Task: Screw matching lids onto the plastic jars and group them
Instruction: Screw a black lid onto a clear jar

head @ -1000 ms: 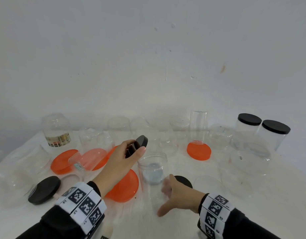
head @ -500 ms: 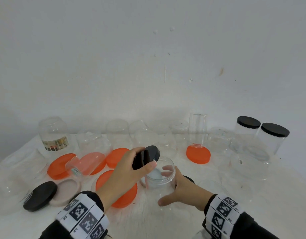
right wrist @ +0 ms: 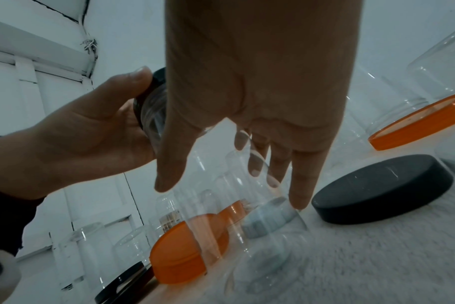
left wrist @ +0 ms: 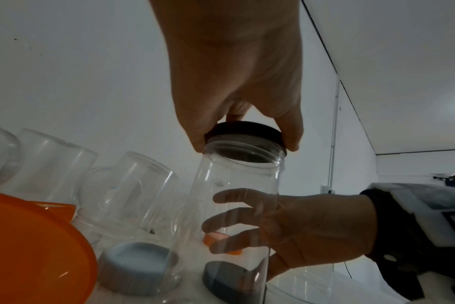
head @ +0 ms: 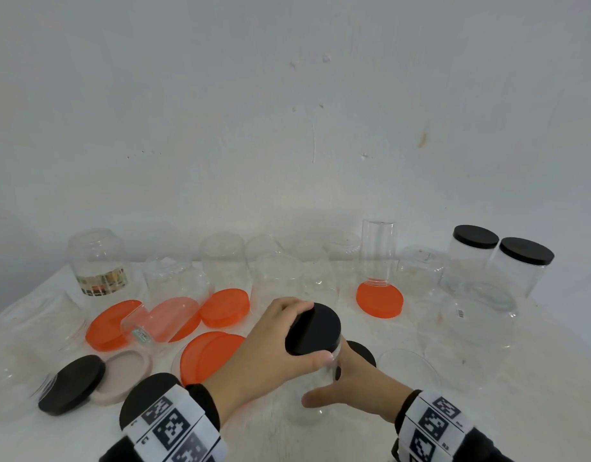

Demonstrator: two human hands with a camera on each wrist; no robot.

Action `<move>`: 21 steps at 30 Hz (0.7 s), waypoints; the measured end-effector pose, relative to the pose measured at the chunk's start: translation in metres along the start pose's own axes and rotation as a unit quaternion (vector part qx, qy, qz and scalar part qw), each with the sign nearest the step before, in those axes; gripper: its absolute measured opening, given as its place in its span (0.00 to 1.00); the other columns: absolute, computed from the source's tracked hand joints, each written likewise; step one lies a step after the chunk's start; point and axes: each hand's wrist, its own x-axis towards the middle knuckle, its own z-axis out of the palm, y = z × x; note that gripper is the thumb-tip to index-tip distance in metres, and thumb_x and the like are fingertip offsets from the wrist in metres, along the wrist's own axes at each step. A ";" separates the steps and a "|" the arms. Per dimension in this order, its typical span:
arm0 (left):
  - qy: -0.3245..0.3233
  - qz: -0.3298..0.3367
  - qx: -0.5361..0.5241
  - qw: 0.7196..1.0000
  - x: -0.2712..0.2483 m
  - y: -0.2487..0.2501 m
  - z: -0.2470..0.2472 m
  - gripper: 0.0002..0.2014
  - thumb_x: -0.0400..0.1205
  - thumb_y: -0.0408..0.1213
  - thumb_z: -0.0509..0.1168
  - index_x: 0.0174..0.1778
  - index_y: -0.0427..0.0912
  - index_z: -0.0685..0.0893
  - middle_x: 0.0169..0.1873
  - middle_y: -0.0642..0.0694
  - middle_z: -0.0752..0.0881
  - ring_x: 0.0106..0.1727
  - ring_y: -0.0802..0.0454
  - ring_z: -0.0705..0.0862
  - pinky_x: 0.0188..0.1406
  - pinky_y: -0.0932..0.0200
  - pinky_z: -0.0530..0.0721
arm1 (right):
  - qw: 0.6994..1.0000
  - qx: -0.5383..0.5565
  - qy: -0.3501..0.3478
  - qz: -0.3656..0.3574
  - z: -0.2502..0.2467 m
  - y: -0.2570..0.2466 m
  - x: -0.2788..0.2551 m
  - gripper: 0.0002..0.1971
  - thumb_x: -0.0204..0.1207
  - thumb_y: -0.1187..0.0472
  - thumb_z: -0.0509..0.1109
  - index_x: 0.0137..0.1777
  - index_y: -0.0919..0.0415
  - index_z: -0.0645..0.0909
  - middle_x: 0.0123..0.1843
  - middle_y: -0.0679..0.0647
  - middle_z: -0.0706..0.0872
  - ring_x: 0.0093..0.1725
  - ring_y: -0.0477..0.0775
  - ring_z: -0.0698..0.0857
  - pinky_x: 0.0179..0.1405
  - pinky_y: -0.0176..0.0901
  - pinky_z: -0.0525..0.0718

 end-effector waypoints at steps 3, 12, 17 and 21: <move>-0.001 0.003 0.005 1.000 -0.001 0.002 0.002 0.37 0.72 0.57 0.74 0.76 0.58 0.67 0.64 0.73 0.63 0.66 0.85 0.61 0.55 0.87 0.65 | 1.000 -0.005 -0.001 0.001 0.000 -0.001 0.000 0.47 0.58 0.49 0.86 0.66 0.25 0.56 0.60 0.16 0.74 0.61 0.16 0.70 0.51 0.11 0.70; -0.003 0.003 0.015 1.000 0.000 0.000 0.003 0.39 0.70 0.59 0.75 0.76 0.58 0.68 0.64 0.74 0.63 0.66 0.83 0.62 0.55 0.87 0.66 | 1.000 -0.011 -0.005 0.005 0.000 0.002 0.002 0.48 0.58 0.47 0.86 0.69 0.27 0.56 0.57 0.15 0.74 0.59 0.17 0.72 0.50 0.11 0.72; 0.000 0.001 -0.010 1.000 -0.001 -0.007 0.008 0.43 0.67 0.60 0.77 0.76 0.62 0.64 0.64 0.78 0.62 0.65 0.86 0.61 0.54 0.89 0.64 | 1.000 -0.028 -0.009 0.010 -0.001 0.002 0.002 0.48 0.57 0.47 0.86 0.67 0.26 0.55 0.60 0.19 0.75 0.59 0.17 0.72 0.49 0.12 0.72; 0.000 -0.037 -0.094 0.995 -0.006 -0.021 0.010 0.55 0.60 0.66 0.78 0.73 0.81 0.45 0.66 0.87 0.56 0.67 0.89 0.59 0.56 0.86 0.66 | 0.997 -0.062 -0.027 0.030 -0.012 -0.006 -0.008 0.57 0.56 0.48 0.86 0.76 0.30 0.49 0.72 0.29 0.69 0.73 0.35 0.69 0.72 0.37 0.71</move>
